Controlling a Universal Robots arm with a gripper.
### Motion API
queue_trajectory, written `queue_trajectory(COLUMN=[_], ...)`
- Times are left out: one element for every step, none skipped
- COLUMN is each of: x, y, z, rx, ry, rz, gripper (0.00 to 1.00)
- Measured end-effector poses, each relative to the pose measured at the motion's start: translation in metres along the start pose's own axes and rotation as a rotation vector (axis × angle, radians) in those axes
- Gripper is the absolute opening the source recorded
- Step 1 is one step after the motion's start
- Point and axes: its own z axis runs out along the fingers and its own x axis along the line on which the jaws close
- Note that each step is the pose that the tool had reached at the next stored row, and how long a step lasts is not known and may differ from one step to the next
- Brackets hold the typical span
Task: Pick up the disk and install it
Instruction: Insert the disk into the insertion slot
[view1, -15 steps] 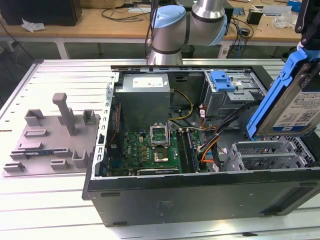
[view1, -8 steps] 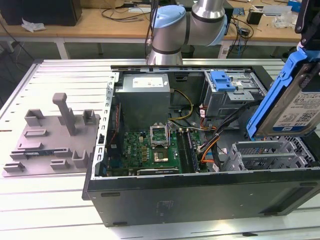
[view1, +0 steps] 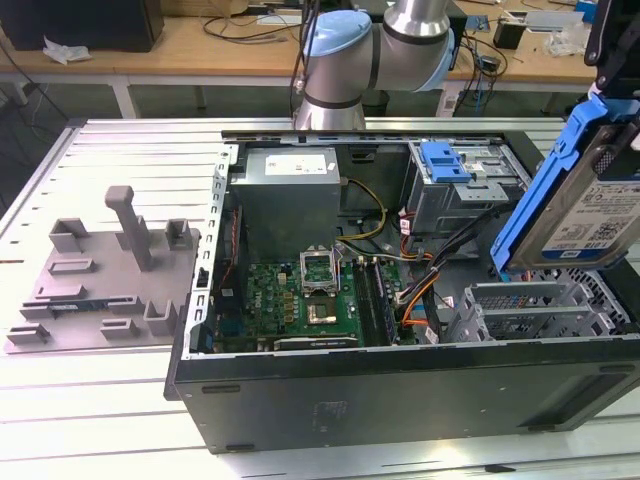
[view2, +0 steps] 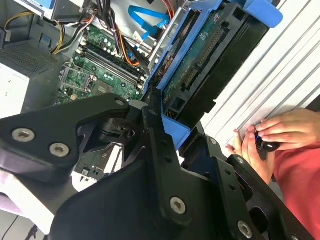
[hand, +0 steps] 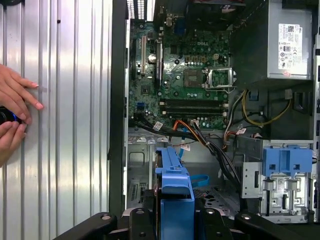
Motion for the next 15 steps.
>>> queue_trajectory(x=[-0.0011,-0.0016,-0.0021,-0.0027,-0.003,-0.0033,-0.0034,-0.0034,-0.0034,-0.0034,-0.0033,-0.0032,-0.0032,-0.003,-0.003], y=[-0.0003,-0.0005,-0.0006,-0.0009,-0.0011,-0.0012,-0.0013,-0.0013,-0.0014,-0.0013,-0.0014,-0.0014,-0.0014,-0.0014,-0.0014], z=[0.0007,0.001,0.0014,0.0018,0.0021,0.0026,0.003,0.0037,0.0042,0.0053,0.0066,0.0082,0.0088,0.0116,0.0127], rx=[0.0,0.0,0.0,0.0,0.0,0.0,0.0,0.0001,0.0,0.0,0.0,0.0,0.0001,0.0005,0.0006], ry=[0.0,0.0,0.0,0.0001,0.0001,0.0,-0.0001,0.0002,0.0004,0.0005,0.0004,0.0004,0.0005,0.0004,0.0003], rz=[0.0,0.0,0.0,0.0,0.0,0.0,0.0,0.0,0.0,0.0,0.0,0.001,0.003,0.009,0.01], gripper=[0.37,0.37,0.37,0.37,0.37,0.37,0.37,0.37,0.37,0.37,0.37,0.37,0.37,0.37,0.37])
